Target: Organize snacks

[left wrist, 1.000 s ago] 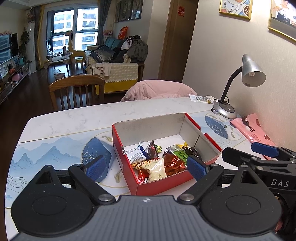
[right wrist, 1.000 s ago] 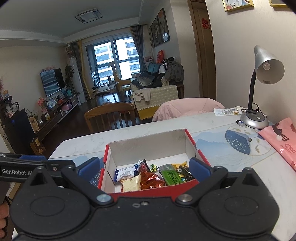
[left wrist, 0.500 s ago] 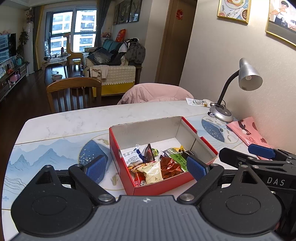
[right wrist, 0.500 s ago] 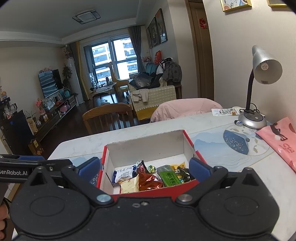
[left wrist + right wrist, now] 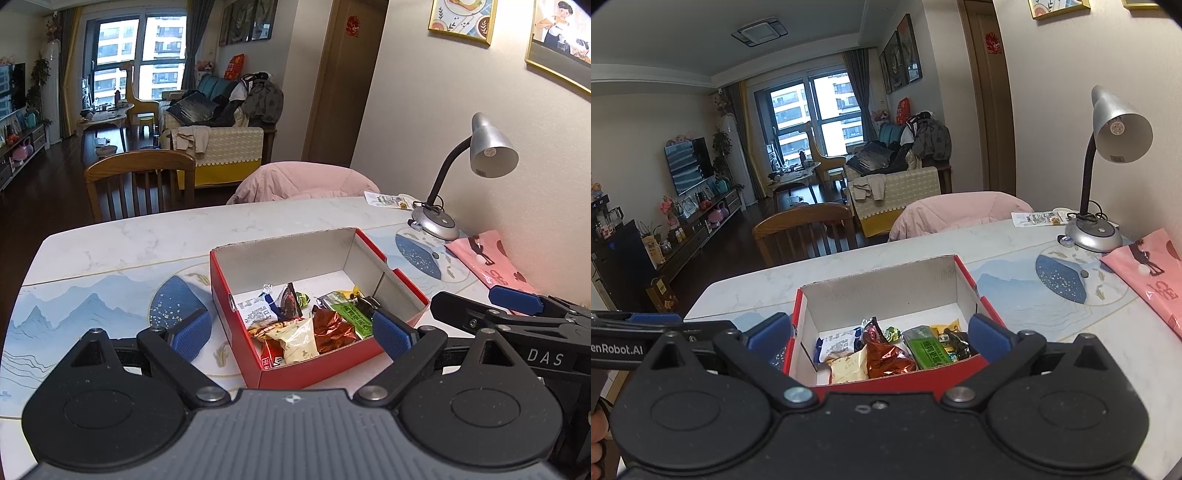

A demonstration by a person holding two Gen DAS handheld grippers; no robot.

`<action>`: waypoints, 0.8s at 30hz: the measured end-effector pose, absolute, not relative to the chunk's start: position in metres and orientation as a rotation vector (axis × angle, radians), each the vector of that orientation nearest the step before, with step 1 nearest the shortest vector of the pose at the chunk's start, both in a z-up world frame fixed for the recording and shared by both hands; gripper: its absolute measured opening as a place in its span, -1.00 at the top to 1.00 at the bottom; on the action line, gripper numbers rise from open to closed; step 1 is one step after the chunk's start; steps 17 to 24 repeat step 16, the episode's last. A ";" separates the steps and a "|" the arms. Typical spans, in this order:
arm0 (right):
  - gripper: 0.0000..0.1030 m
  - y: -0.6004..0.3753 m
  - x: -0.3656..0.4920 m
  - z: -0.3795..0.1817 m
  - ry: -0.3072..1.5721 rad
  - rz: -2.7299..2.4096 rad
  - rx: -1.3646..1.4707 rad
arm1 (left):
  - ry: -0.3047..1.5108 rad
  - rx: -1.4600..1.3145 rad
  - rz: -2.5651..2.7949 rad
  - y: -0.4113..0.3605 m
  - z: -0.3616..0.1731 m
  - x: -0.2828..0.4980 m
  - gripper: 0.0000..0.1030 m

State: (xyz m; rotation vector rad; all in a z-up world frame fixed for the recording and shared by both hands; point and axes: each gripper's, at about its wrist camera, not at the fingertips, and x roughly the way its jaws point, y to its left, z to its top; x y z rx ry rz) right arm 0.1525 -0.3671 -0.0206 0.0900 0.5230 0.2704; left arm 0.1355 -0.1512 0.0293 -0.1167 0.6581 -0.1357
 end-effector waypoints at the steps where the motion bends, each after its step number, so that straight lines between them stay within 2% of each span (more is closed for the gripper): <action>1: -0.99 -0.367 0.153 -0.021 0.522 0.271 0.091 | 0.658 -0.119 -0.137 -0.151 0.029 0.136 -0.84; 24: -0.99 -0.364 0.153 -0.023 0.530 0.263 0.094 | 0.665 -0.135 -0.151 -0.147 0.024 0.138 -0.84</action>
